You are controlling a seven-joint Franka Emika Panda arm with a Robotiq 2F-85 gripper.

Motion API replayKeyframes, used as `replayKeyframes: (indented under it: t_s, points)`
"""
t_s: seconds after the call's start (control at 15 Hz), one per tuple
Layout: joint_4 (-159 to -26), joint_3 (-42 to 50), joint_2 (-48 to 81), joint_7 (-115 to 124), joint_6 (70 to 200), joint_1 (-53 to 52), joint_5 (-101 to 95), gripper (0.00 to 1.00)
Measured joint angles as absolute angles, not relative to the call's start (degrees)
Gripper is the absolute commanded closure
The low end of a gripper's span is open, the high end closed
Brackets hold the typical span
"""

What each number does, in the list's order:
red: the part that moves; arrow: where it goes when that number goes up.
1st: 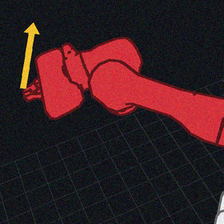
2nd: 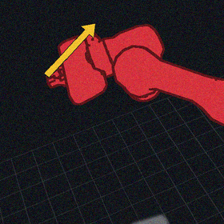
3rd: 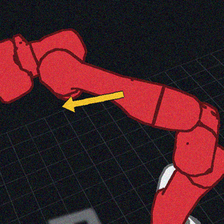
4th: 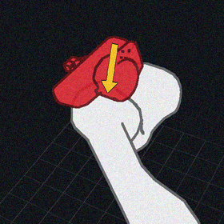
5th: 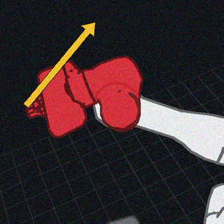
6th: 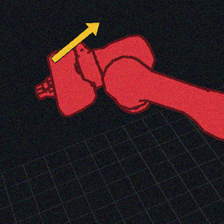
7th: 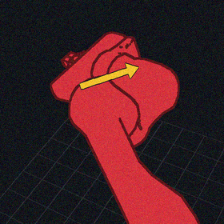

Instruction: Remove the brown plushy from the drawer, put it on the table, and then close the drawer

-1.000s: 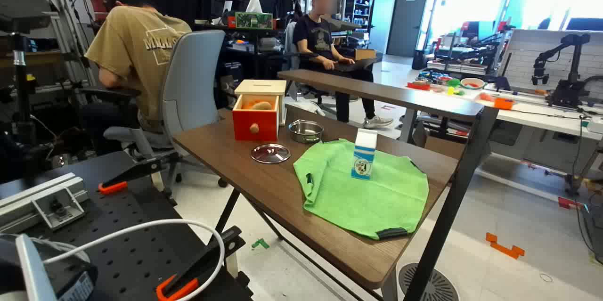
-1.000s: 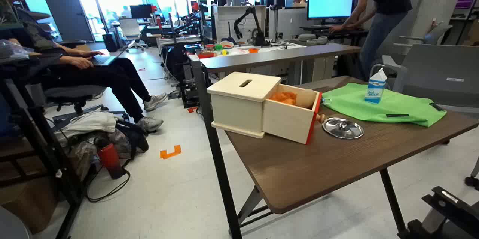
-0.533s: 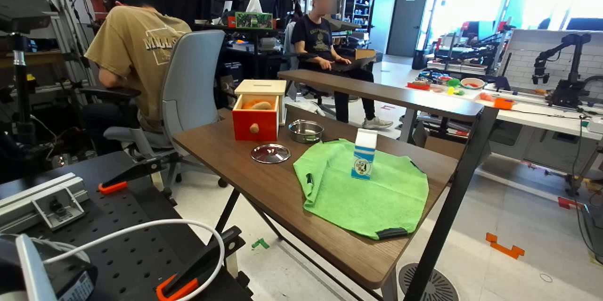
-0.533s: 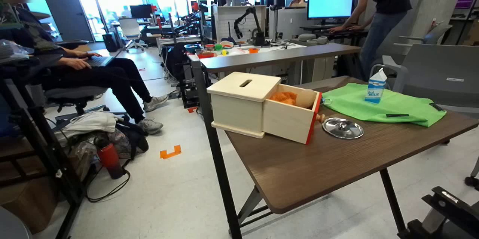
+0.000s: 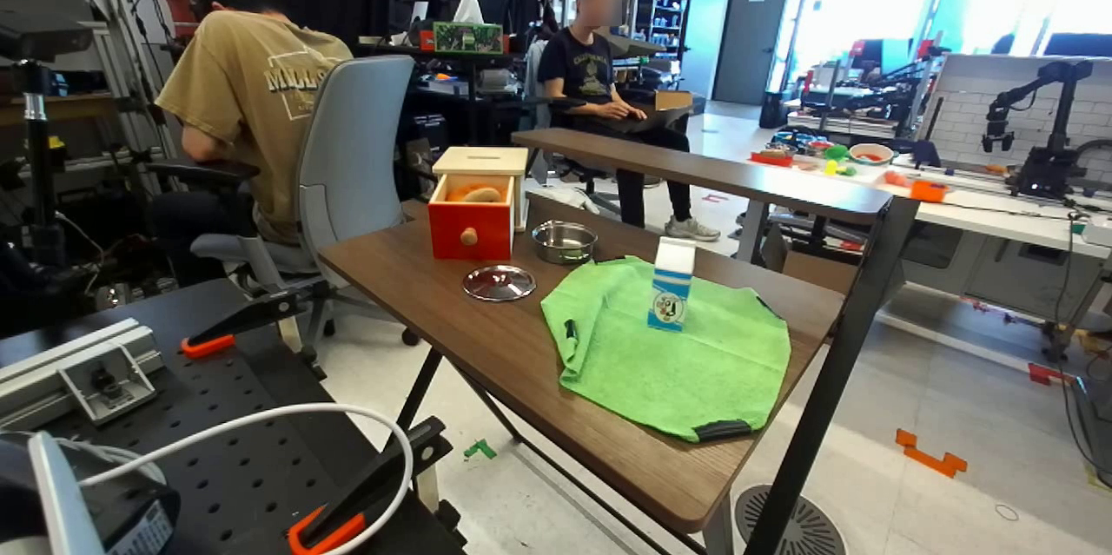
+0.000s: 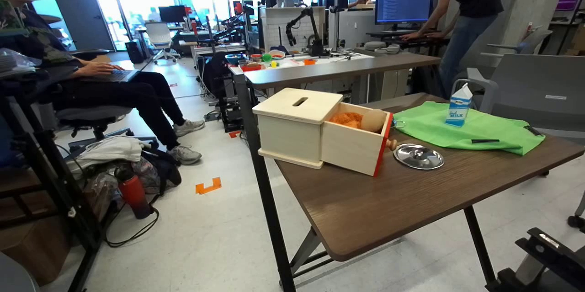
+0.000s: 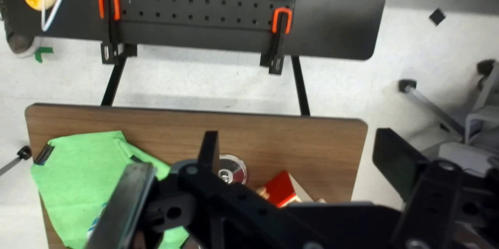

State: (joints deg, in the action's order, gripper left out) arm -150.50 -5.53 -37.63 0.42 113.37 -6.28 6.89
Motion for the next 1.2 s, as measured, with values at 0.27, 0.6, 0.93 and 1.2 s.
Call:
replayKeyframes:
  t_s: [0.27,0.6,0.93,1.2]
  points:
    - [-152.09,-8.98,-27.11,8.62,131.48,-4.35,3.14,0.0]
    - [-148.4,-12.96,-10.91,24.93,144.3,-0.25,-7.64,0.0]
    - [-138.54,-12.07,3.28,40.05,145.29,-0.59,-17.29,0.0]
    - [-128.99,-8.6,12.86,44.98,145.29,-4.91,-18.52,0.0]
